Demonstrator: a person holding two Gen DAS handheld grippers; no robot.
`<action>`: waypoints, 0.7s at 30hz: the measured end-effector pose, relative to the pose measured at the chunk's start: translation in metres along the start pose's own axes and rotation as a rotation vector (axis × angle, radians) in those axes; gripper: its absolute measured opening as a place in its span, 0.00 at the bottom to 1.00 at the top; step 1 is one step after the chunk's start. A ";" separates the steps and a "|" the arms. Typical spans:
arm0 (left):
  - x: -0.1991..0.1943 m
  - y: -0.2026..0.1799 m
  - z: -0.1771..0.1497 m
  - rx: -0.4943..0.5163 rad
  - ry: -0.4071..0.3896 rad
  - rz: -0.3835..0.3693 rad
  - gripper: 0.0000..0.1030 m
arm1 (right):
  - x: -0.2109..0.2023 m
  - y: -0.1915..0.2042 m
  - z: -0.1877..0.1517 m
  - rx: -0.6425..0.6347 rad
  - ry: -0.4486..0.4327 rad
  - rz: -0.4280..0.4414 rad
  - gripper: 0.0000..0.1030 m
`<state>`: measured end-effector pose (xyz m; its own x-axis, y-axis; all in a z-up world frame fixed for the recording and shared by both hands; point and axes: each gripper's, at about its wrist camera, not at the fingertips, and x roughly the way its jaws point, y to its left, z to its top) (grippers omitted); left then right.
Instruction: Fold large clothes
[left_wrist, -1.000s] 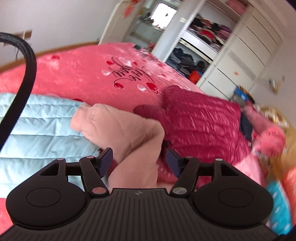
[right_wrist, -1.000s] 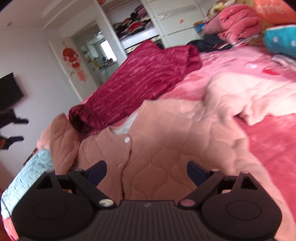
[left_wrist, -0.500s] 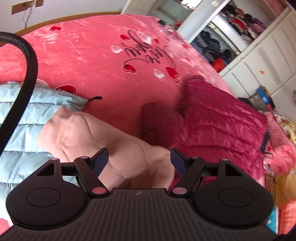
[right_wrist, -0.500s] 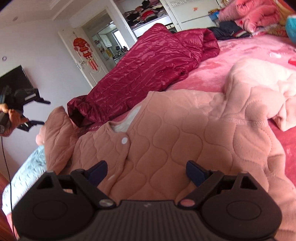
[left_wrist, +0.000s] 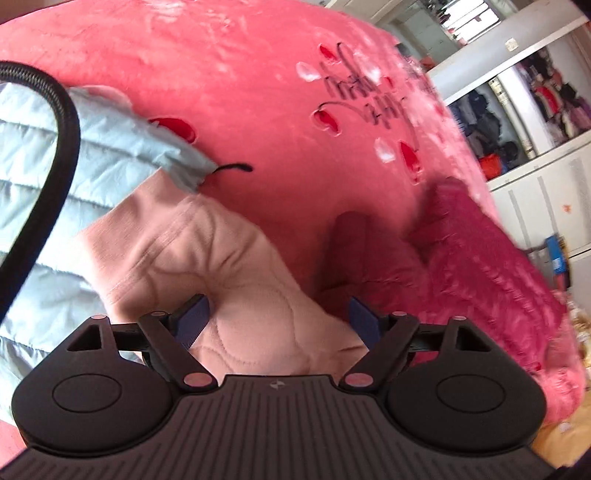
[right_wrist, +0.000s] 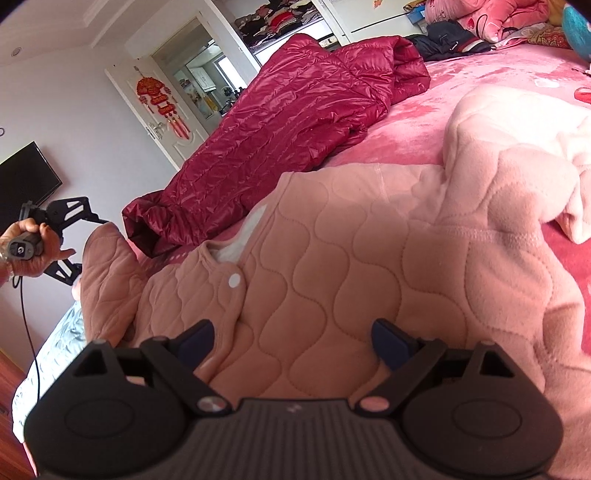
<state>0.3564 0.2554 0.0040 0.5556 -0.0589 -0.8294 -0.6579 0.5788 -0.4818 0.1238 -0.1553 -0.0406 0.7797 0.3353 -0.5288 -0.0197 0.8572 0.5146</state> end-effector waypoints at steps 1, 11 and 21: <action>0.004 0.000 -0.003 0.009 -0.006 0.011 0.99 | 0.001 0.000 0.000 -0.001 0.001 0.000 0.90; 0.002 -0.012 -0.022 0.110 -0.119 0.034 0.28 | 0.004 0.005 0.000 -0.036 0.013 -0.007 0.96; -0.058 -0.003 -0.028 0.159 -0.223 -0.094 0.16 | 0.006 0.009 -0.001 -0.063 0.016 -0.026 0.97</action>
<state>0.3122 0.2347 0.0459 0.7198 0.0518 -0.6923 -0.5204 0.7003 -0.4887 0.1275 -0.1456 -0.0401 0.7702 0.3189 -0.5524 -0.0393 0.8882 0.4578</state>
